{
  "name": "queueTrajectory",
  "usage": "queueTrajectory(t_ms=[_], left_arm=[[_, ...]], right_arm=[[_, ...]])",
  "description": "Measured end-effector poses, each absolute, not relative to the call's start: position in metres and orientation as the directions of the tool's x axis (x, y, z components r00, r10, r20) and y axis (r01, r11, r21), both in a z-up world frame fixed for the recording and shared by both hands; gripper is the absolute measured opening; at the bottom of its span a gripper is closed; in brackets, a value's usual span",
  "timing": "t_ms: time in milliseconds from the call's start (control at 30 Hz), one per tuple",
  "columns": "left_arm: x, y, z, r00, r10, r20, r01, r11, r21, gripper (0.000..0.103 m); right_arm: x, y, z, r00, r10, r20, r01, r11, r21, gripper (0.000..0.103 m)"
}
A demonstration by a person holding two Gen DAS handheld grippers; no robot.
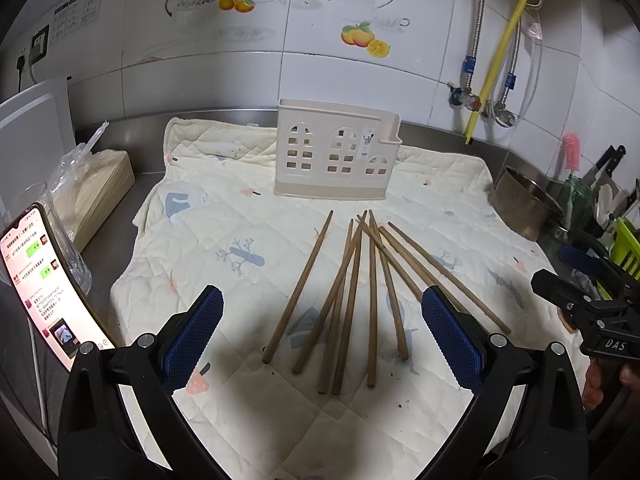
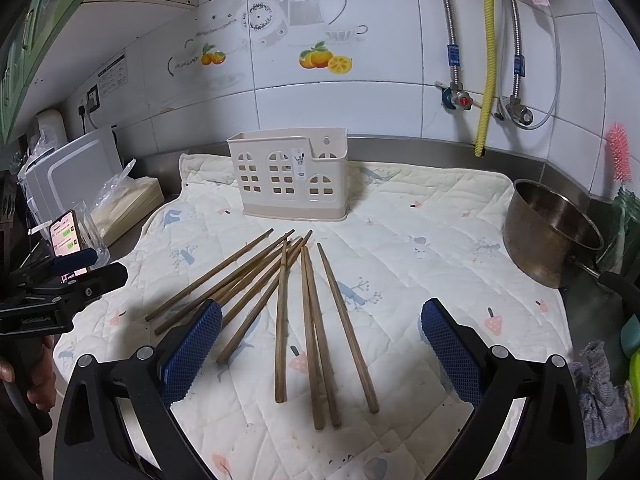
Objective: Organize utensils
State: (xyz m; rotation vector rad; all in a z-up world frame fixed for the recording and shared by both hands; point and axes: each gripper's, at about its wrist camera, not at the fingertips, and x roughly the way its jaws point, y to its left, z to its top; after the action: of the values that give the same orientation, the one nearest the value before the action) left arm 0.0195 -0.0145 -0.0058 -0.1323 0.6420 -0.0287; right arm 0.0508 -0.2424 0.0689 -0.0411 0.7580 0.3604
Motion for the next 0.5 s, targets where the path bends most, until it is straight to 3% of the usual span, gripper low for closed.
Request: queueTrajectory(t_ms=[200,500], left_arm=[[0.026,-0.003,-0.011,0.795,-0.049,-0.604,-0.04,0.99,-0.134,0.096],[0.038,0.013,-0.028,0.763,-0.055,-0.645,-0.038,0.991,-0.129,0.071]], right_arm=[[0.056,-0.245,0.058,0.656,0.302,-0.692,-0.335,0.938,0.092,0.097],[0.065,-0.252,0.04,0.629,0.292,-0.72,-0.318,0.942,0.105,0.096]])
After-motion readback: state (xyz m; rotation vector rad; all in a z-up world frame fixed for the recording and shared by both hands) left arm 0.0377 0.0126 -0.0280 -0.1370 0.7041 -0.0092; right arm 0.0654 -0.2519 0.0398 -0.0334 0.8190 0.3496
